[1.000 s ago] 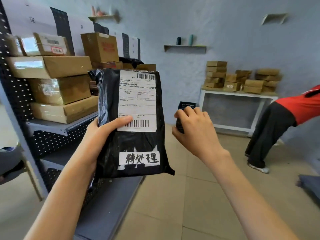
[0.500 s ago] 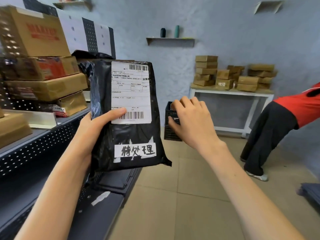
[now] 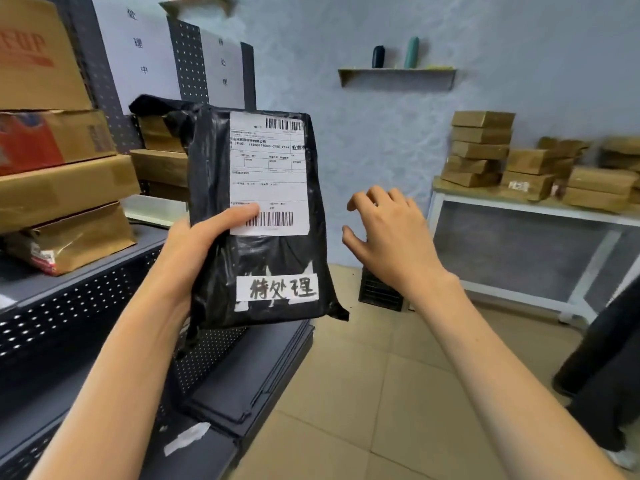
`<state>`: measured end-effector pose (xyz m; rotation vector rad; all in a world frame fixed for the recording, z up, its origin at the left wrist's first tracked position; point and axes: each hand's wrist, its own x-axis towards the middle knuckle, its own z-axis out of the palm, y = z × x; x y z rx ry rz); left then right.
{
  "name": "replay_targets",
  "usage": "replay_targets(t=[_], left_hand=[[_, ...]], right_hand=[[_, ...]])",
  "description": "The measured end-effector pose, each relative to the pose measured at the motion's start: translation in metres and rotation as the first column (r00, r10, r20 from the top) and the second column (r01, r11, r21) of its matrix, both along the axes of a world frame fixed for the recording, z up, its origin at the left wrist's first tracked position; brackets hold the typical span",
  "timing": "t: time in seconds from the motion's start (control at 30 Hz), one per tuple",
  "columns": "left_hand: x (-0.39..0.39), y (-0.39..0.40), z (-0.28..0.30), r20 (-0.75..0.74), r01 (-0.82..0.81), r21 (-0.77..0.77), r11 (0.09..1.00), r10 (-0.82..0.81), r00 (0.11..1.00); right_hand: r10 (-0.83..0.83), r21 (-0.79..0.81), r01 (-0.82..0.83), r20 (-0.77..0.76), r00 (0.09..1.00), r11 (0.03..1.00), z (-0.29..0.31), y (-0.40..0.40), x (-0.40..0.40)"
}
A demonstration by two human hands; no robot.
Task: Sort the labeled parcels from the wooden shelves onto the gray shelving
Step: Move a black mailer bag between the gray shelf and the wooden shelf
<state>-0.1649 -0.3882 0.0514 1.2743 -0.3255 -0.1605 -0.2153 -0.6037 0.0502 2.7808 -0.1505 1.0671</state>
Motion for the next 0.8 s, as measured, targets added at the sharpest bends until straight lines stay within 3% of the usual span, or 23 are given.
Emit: replay_targets(t=[0.2,0.5,0.8], left_hand=[[0.114,-0.082,-0.006,0.029,0.006,-0.035,0.999,-0.005,1.0],[0.283,-0.206,0.027,0.066,0.043,-0.103,0.994,-0.036,0.997],[0.395,-0.285,0.024,0.062,-0.156,-0.045,0.987,0.158,0.985]], right_hand=[[0.032,0.13,-0.03,-0.014,0.999,0.991,-0.003,-0.088,0.104],[-0.003,0.073,0.004,-0.01,1.0,0.997,0.041,-0.205,0.259],[0.141,0.114,-0.137,-0.024,0.99,0.984,0.031,-0.301,0.406]])
